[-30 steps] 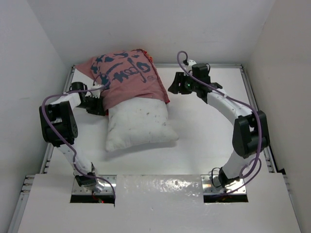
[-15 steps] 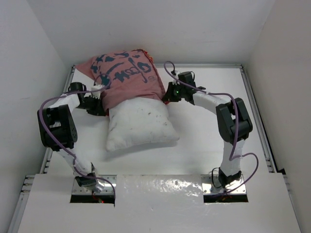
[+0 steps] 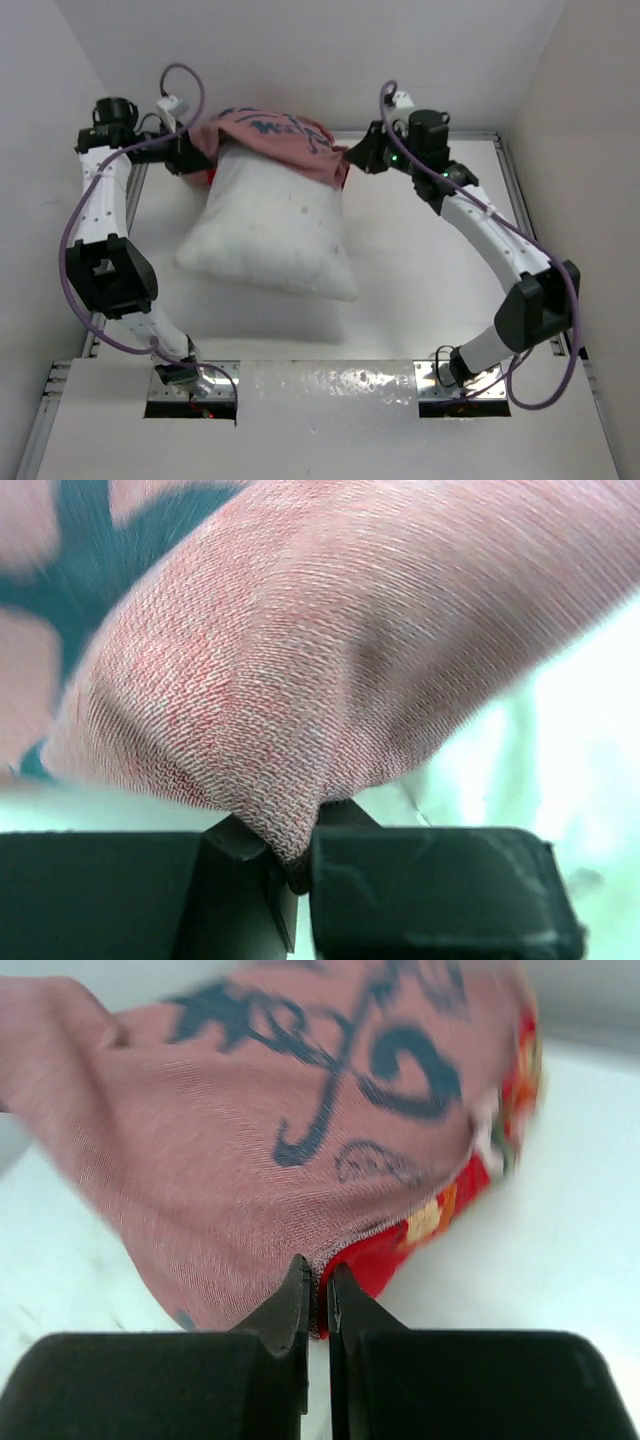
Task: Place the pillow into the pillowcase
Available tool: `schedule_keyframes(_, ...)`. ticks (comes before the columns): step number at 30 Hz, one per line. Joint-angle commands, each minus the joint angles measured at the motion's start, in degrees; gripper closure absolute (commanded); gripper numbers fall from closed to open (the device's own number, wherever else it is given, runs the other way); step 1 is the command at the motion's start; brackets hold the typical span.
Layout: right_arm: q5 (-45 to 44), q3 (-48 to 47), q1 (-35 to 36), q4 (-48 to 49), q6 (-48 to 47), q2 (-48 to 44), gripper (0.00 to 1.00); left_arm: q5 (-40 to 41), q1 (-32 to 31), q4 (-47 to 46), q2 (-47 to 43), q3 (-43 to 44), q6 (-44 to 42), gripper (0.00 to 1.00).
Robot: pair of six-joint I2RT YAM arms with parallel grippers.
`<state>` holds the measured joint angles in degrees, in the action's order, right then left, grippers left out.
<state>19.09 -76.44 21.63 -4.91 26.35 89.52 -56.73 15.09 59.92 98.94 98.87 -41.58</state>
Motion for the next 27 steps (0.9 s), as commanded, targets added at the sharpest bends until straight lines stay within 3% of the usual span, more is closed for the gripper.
schedule_keyframes(1,2.9,-8.5,-3.1,9.4,1.8,-6.6,1.0,-20.8,3.1,-5.6,-1.2,11.6,15.5,1.0)
schedule_keyframes(3,6.0,-10.2,-5.2,12.8,7.9,-7.6,1.0,-26.8,4.5,-24.0,-1.4,11.2,37.8,1.0)
schedule_keyframes(4,8.0,-11.8,-8.8,18.9,11.8,-7.3,1.0,-28.9,4.8,-55.4,-1.9,9.0,70.3,1.0)
schedule_keyframes(5,11.3,-12.5,-11.4,23.4,23.6,-6.9,1.0,-27.8,4.8,-72.3,-2.6,5.7,84.4,1.0)
schedule_keyframes(6,12.3,-13.2,-16.4,33.5,30.7,-5.1,1.0,-25.3,5.2,-83.4,-2.3,6.0,93.7,1.0)
schedule_keyframes(7,12.4,-15.8,-18.6,37.4,36.9,-3.8,1.0,-24.0,6.4,-89.2,-1.5,8.3,100.9,1.0)
schedule_keyframes(8,11.7,-18.4,-20.6,39.0,44.2,-2.4,1.0,-22.7,6.9,-84.8,2.8,19.8,100.3,1.0)
schedule_keyframes(9,10.9,-21.7,-21.4,38.8,45.1,-1.0,1.0,-21.2,7.3,-79.3,6.4,27.8,99.4,1.0)
schedule_keyframes(10,9.6,-28.1,-23.2,34.5,44.2,1.0,1.0,-17.1,8.6,-80.7,9.7,34.0,104.5,1.0)
schedule_keyframes(11,6.3,-30.8,-23.1,31.0,40.7,1.8,1.0,-14.8,9.2,-87.0,9.0,32.3,106.9,1.0)
schedule_keyframes(12,5.4,-33.0,-22.8,28.8,40.4,2.4,1.0,-10.6,9.5,-85.1,8.6,32.6,105.0,1.0)
schedule_keyframes(13,5.0,-34.1,-22.2,27.6,40.9,2.9,1.0,-9.1,9.4,-74.4,9.0,35.1,99.4,1.0)
schedule_keyframes(16,2.5,-35.2,-19.4,25.7,39.8,1.2,1.0,-8.5,8.9,-75.6,7.9,35.4,101.5,1.0)
schedule_keyframes(17,1.2,-37.0,-18.4,23.8,35.0,0.8,1.0,-8.1,8.9,-78.2,7.7,36.8,103.2,1.0)
schedule_keyframes(20,-3.5,-46.8,-14.5,17.0,26.9,0.0,1.0,-3.4,9.1,-79.5,6.6,48.1,100.2,1.0)
schedule_keyframes(21,-4.0,-47.6,-14.2,14.3,26.3,-0.7,1.0,-1.3,9.0,-77.2,5.2,48.3,98.2,1.0)
schedule_keyframes(23,-5.1,-37.8,-13.8,12.6,25.2,-7.8,1.0,-0.8,7.9,-71.0,-1.9,36.9,90.4,1.0)
schedule_keyframes(24,-6.9,-30.0,-12.4,19.7,25.8,-10.7,1.0,-2.1,6.5,-67.9,-3.6,32.1,88.2,1.0)
schedule_keyframes(25,-9.7,-20.7,-12.1,22.9,27.3,-12.0,1.0,-2.6,5.1,-70.5,-3.1,27.5,90.7,1.0)
schedule_keyframes(26,-9.9,-23.5,-12.1,23.1,26.2,-9.5,1.0,-2.4,6.5,-77.0,-1.0,29.5,98.5,1.0)
schedule_keyframes(27,-10.0,-46.7,-12.0,12.0,23.3,-4.7,1.0,1.1,11.5,-89.8,8.5,49.9,113.6,1.0)
